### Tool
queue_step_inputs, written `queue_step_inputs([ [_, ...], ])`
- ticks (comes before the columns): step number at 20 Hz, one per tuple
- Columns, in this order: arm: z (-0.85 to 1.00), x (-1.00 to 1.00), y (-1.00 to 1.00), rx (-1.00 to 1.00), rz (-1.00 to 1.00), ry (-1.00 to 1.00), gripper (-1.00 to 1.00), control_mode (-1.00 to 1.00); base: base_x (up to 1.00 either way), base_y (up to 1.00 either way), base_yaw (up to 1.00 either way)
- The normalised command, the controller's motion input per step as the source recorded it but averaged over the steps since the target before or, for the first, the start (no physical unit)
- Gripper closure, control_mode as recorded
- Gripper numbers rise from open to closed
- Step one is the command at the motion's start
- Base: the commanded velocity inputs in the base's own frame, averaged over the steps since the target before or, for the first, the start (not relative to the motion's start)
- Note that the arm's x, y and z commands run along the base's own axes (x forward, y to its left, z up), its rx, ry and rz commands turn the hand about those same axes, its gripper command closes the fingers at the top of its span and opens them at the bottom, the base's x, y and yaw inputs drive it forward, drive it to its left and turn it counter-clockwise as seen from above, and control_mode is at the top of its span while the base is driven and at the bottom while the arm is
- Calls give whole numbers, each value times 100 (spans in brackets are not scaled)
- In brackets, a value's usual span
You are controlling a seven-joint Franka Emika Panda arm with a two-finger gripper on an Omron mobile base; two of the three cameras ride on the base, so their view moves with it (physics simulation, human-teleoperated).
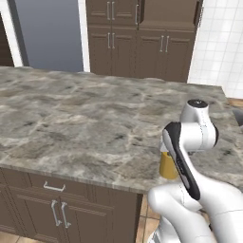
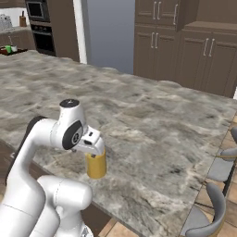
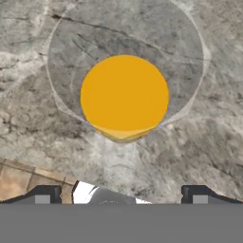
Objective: There is a tray on the dining counter. Grab the cup, mug, and pitcher and place them on the tray. The pitcher may be placed next to the tray if it cannot fit the tray.
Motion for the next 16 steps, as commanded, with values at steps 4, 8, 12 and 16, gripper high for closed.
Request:
queue_step_inputs([
  [4,-32,28,0,6,2,-3,-100,-100,0,0,0],
  [8,-34,15,-1,8,1,-2,-100,-100,0,0,0],
  [12,-26,5,-10,5,1,-5,-100,-100,0,0,0],
  [16,-26,1,-8,3,0,-6,-100,-100,0,0,0],
])
